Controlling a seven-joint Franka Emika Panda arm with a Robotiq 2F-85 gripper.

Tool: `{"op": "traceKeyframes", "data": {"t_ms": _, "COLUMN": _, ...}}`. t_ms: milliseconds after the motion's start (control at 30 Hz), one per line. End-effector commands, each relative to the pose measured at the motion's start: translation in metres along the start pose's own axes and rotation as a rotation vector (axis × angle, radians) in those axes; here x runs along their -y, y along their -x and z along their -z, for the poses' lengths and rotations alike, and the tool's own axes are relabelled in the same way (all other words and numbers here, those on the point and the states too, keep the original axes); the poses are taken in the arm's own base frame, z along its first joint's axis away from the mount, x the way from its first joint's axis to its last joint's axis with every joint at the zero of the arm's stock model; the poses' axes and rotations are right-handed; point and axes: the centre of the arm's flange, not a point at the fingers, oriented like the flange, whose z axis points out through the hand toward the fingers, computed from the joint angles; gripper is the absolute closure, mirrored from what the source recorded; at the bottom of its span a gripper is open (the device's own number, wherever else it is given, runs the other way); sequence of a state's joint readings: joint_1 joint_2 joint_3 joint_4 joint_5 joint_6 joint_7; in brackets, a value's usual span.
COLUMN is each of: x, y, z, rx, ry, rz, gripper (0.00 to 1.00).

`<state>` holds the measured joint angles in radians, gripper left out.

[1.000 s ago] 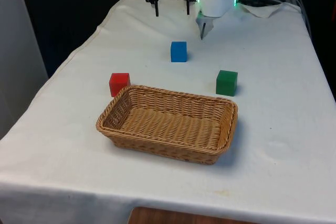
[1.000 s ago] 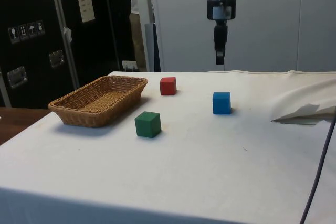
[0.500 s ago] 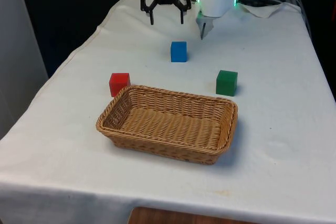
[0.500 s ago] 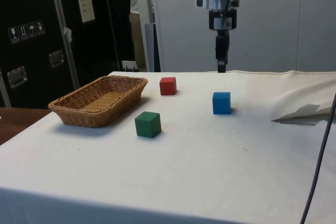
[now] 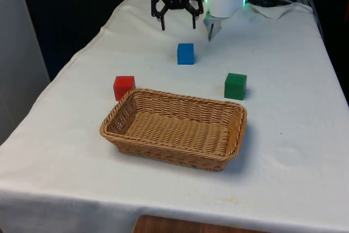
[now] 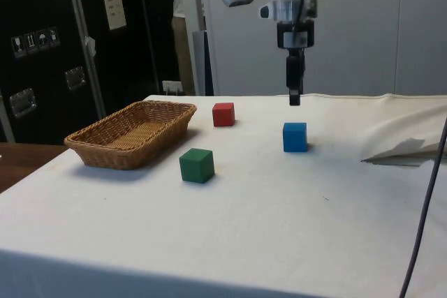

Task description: Pick up the blue cube and place it into the basket.

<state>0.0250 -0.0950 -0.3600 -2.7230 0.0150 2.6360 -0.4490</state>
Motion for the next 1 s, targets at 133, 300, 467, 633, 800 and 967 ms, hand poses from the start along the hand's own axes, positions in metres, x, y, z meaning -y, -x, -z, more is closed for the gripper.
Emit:
{"op": "traceKeyframes", "data": {"t_ms": 133, "x": 0.002, "y": -0.001, "z": -0.004, "rx": -0.006, "ry": -0.009, "rz": 0.001, "gripper": 0.0}}
{"op": "traceKeyframes", "data": {"t_ms": 300, "x": 0.002, "y": -0.001, "z": -0.005, "rx": -0.003, "ry": -0.007, "rz": -0.001, "gripper": 0.0}}
{"op": "traceKeyframes", "data": {"t_ms": 467, "x": 0.007, "y": -0.002, "z": -0.011, "rx": 0.001, "ry": -0.009, "rz": -0.001, "gripper": 0.0}}
{"op": "traceKeyframes", "data": {"t_ms": 633, "x": 0.01, "y": -0.004, "z": -0.017, "rx": 0.008, "ry": -0.012, "rz": -0.001, "gripper": 0.0}}
{"op": "traceKeyframes", "data": {"t_ms": 800, "x": 0.009, "y": -0.006, "z": -0.026, "rx": 0.029, "ry": -0.007, "rz": -0.004, "gripper": 0.0}}
{"op": "traceKeyframes", "data": {"t_ms": 967, "x": 0.014, "y": -0.012, "z": -0.036, "rx": 0.03, "ry": -0.017, "rz": -0.007, "gripper": 0.0}}
